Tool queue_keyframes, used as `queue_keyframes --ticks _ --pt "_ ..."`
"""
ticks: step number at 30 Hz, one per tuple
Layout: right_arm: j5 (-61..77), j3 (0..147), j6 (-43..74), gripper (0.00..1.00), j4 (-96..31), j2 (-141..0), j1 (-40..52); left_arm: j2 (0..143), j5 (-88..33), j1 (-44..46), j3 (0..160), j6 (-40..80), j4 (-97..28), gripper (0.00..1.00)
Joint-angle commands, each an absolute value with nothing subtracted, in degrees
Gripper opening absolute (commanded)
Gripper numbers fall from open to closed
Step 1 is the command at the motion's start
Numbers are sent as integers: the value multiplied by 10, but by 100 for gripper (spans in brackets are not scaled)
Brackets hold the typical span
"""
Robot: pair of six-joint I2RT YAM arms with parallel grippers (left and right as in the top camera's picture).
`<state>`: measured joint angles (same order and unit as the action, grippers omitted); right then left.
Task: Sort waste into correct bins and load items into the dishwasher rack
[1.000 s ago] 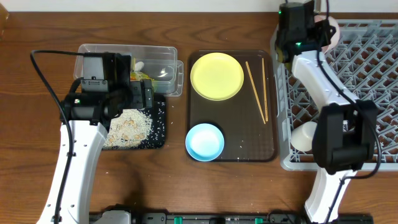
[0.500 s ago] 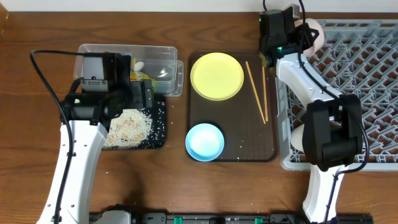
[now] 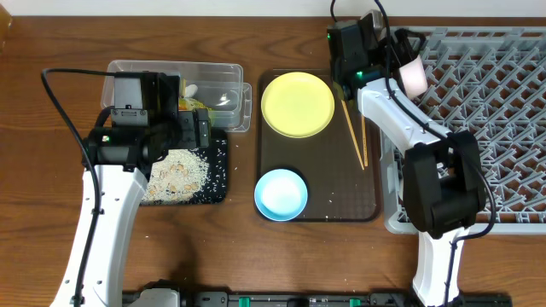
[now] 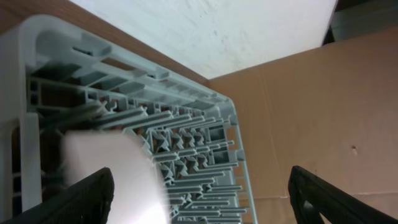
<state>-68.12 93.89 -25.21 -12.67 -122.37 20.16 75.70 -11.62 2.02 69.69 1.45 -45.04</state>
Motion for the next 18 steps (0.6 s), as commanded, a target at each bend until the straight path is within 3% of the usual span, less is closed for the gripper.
queue_keyframes --ticks 1,7,16,17,18 --pt "-655 939 -216 89 -127 -1160 199 759 -112 18 712 11 -452 91" --pt "-525 939 -110 99 -200 -1070 200 759 -112 18 712 11 -452 91" --pt "116 936 143 99 -444 -1006 203 759 -112 18 712 11 -452 91" --pt "163 930 160 94 -448 -1011 206 759 -112 18 712 11 -452 91" --pt "199 921 168 81 -450 -1016 212 759 -112 18 712 11 -452 91"
